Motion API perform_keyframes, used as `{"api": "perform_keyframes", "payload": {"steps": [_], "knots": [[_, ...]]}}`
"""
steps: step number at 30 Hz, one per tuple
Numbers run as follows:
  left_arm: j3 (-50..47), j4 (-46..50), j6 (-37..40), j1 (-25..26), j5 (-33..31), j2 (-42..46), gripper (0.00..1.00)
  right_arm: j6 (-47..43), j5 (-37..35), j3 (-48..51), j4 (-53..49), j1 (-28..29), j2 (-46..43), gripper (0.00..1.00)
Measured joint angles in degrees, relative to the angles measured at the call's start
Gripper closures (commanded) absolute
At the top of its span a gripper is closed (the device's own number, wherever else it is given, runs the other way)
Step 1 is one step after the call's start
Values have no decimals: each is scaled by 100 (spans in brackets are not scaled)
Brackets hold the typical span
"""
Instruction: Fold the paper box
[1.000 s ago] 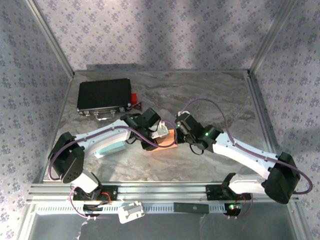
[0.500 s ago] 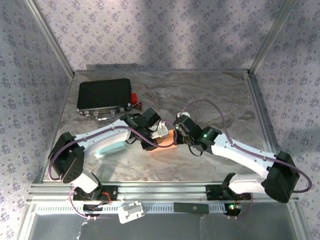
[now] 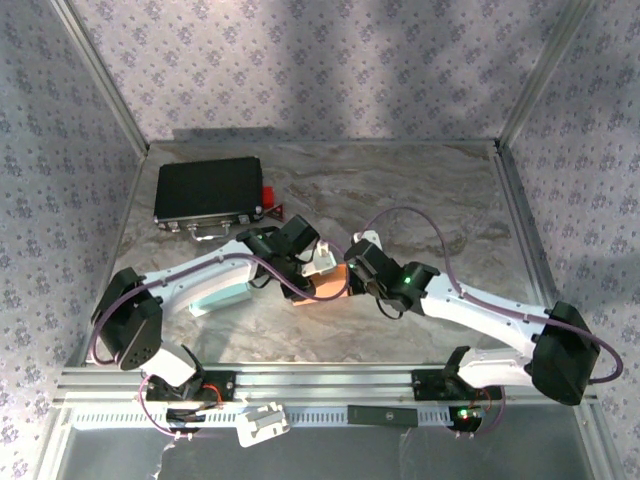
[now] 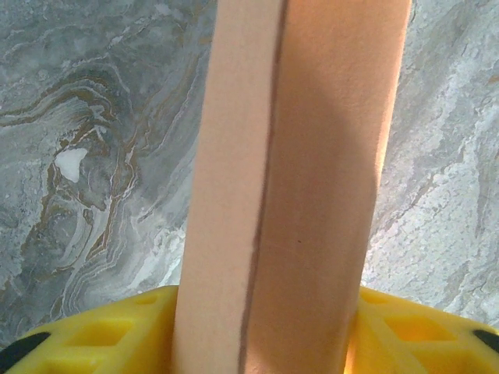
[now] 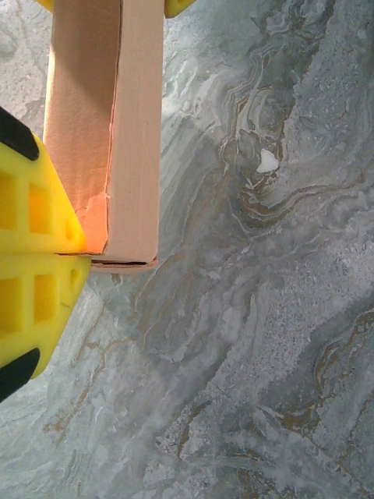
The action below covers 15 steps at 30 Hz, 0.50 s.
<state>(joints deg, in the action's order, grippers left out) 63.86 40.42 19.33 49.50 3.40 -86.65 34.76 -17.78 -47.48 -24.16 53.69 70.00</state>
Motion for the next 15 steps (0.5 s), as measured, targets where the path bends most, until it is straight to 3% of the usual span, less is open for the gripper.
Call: {"api": "perform_keyframes", "payload": {"steps": [9, 15], "knots": [[-251, -284, -483, -7, 52, 1014, 32, 0, -33, -2, -76, 68, -61, 98], [-439, -461, -1349, -13, -190, 2142, 38, 0, -61, -31, -138, 74, -61, 98]]}}
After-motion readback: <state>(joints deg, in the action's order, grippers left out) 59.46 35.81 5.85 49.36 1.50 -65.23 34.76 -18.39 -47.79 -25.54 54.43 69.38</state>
